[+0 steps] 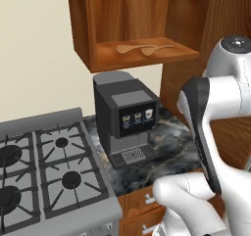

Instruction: Organize the utensils by type. Pick up the wooden spoons from the counter and place them in the open cabinet. Then pick up the metallic utensils from the counter and place them in the open drawer.

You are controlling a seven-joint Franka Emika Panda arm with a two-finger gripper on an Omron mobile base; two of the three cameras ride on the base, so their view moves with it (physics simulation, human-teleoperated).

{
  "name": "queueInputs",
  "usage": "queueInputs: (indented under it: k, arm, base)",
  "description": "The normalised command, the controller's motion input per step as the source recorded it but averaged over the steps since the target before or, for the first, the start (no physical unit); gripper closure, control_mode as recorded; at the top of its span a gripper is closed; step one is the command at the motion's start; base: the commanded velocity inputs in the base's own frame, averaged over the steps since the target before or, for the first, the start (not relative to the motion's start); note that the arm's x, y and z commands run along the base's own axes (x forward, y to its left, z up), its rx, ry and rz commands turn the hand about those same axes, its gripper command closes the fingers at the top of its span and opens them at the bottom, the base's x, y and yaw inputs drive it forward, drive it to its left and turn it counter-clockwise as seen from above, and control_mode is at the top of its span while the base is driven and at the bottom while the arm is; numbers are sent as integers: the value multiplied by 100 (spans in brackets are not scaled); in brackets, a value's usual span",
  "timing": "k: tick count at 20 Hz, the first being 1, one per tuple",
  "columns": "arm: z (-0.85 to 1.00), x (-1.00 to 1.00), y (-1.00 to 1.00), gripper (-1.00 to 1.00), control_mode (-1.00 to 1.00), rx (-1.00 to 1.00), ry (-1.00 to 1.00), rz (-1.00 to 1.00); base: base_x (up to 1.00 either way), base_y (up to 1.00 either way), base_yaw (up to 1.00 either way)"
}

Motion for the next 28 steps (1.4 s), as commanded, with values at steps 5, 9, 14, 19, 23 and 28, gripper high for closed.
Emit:
queueInputs:
  k: [5, 9, 14, 19, 23, 28]
  arm:
    - [-56, -49, 0, -100, -100, 22, 0, -14]
    - [-52, -25, 0, -100, -100, 12, 0, -14]
    - [-46, 0, 0, -100, -100, 7, 2, -12]
    - [-18, 0, 0, -100, -100, 3, 0, -4]
    - [0, 0, 0, -100, -100, 0, 0, 0]
    - [0, 0, 0, -100, -100, 0, 0, 0]
  base:
    - [0, 0, 0]
    - [0, 0, 0]
    - [0, 0, 0]
    - [0, 0, 0]
    - [0, 0, 0]
    - [0, 0, 0]
